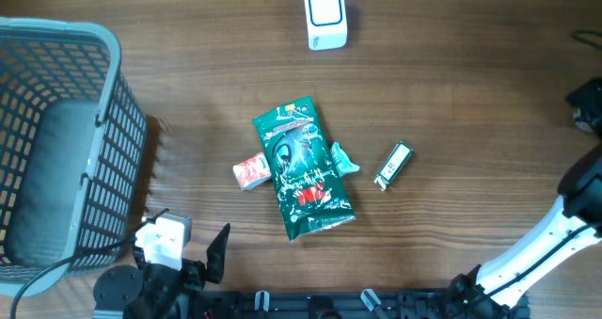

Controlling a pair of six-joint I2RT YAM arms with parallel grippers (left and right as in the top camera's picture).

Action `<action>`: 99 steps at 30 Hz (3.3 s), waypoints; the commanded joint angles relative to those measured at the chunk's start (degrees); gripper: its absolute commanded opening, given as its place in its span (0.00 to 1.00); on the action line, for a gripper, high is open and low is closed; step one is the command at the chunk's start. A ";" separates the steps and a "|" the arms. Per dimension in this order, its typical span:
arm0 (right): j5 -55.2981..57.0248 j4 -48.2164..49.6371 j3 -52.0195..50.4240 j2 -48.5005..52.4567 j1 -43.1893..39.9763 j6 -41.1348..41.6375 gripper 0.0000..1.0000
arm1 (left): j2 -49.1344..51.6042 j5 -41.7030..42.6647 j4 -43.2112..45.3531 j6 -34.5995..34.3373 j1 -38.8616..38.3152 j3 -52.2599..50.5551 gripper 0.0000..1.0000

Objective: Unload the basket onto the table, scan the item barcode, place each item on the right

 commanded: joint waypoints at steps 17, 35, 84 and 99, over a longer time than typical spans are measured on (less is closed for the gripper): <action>-40.76 -24.09 7.58 -28.48 1.36 10.38 1.00 | -0.28 0.70 0.11 -0.50 0.02 0.00 1.00; -22.08 -19.63 -29.05 -30.60 53.02 15.13 0.64 | -0.28 0.70 0.11 -0.50 0.02 0.00 1.00; -2.19 -1.99 -48.00 -33.70 55.15 2.23 0.82 | -0.28 0.70 0.11 -0.52 0.02 0.00 1.00; -0.87 5.55 -52.13 -33.62 55.15 1.42 0.46 | -0.28 0.70 0.11 -0.50 0.02 0.00 1.00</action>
